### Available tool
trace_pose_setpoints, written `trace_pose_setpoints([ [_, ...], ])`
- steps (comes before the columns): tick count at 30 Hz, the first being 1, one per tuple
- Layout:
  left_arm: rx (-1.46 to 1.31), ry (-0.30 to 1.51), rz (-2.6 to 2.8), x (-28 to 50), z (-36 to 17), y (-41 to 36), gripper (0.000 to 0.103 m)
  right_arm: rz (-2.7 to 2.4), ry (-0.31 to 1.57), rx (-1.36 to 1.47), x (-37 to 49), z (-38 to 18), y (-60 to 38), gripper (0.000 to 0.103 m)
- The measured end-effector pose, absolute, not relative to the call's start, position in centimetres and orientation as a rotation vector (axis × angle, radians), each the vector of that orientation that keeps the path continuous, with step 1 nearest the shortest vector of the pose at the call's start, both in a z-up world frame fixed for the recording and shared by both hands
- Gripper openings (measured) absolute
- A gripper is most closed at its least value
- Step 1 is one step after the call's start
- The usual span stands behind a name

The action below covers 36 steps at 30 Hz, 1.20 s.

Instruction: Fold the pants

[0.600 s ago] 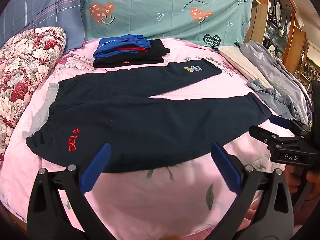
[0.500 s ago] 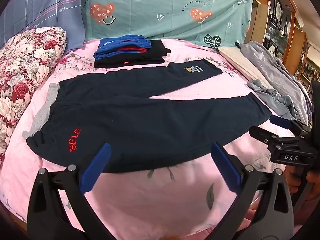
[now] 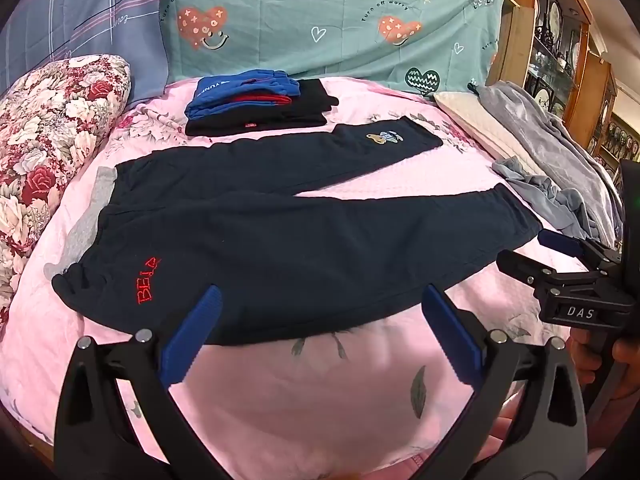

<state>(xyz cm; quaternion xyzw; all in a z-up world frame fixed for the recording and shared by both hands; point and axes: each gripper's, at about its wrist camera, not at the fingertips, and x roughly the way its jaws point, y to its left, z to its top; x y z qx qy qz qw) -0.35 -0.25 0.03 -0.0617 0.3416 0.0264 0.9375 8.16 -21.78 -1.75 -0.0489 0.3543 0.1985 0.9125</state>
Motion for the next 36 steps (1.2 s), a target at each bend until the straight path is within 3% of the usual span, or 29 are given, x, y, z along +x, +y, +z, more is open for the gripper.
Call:
trace_pose_setpoints([
  [36, -0.112, 0.698, 0.054, -0.37, 0.37, -0.37, 0.101, 0.409, 0.734, -0.109, 8.04, -1.83, -21.67, 0.102],
])
